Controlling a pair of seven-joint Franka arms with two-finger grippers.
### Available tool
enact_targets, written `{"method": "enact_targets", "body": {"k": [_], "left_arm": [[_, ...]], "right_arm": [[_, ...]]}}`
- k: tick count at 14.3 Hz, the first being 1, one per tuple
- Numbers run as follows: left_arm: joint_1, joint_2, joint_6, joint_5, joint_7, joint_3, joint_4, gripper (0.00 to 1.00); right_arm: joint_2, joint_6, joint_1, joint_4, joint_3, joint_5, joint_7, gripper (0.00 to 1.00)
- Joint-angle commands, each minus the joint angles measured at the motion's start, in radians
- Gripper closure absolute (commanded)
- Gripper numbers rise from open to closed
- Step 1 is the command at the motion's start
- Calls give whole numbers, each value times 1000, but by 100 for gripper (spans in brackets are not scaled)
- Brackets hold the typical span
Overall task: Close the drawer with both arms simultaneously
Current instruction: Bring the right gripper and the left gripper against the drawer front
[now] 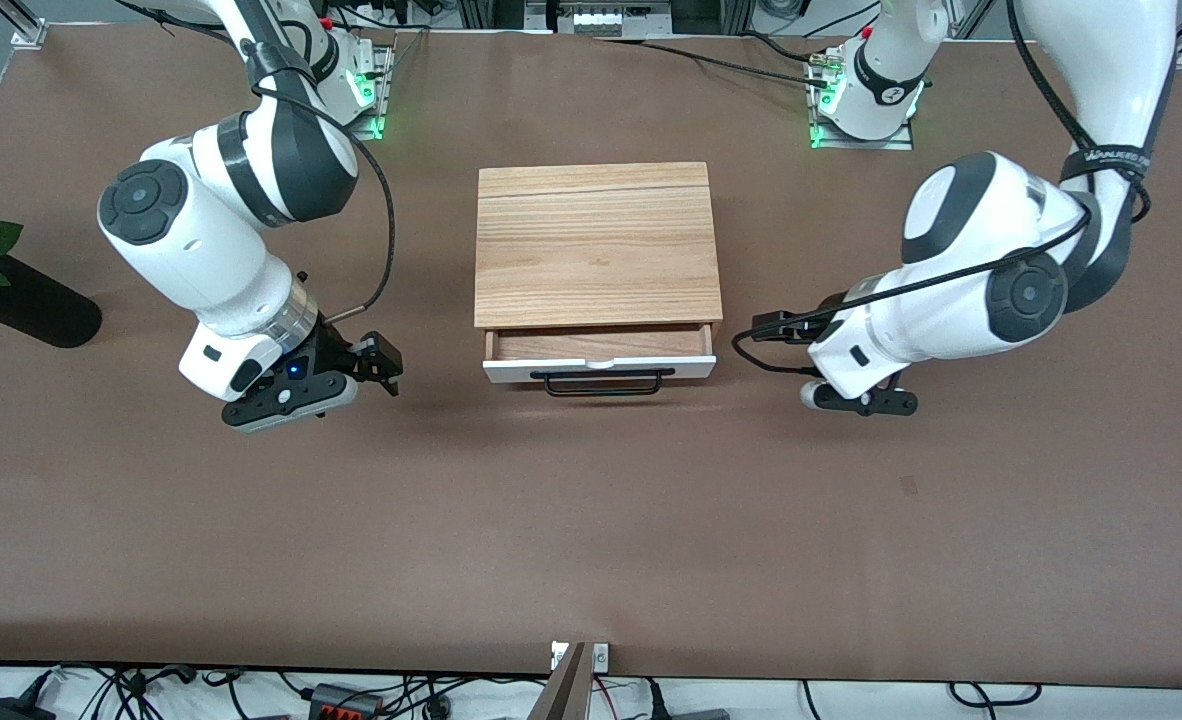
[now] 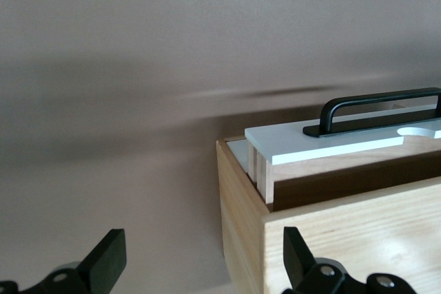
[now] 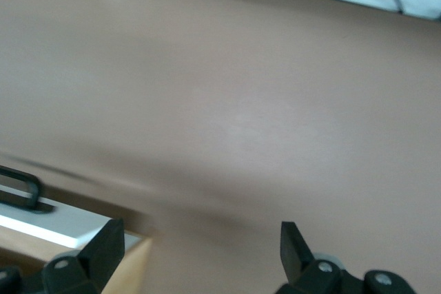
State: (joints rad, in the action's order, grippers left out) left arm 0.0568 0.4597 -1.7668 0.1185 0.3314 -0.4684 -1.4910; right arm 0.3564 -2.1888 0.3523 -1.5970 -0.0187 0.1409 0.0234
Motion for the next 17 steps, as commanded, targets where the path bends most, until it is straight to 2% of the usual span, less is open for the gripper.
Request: {"method": "enact_targets", "body": {"k": [1, 5, 10, 15, 17], "left_arm": [[-83, 8, -14, -7, 11, 76, 21, 0], [-89, 17, -26, -5, 11, 83, 23, 0], [-91, 25, -42, -7, 11, 83, 23, 0], [-103, 59, -126, 3, 18, 85, 29, 0], [-104, 82, -146, 3, 40, 85, 34, 0]], "right_arm": [[19, 3, 1, 25, 0, 72, 16, 0], [56, -81, 25, 25, 11, 140, 6, 0], [114, -213, 71, 23, 22, 302, 3, 0], [216, -452, 134, 20, 23, 310, 1, 0], [219, -479, 131, 11, 51, 365, -2, 0]]}}
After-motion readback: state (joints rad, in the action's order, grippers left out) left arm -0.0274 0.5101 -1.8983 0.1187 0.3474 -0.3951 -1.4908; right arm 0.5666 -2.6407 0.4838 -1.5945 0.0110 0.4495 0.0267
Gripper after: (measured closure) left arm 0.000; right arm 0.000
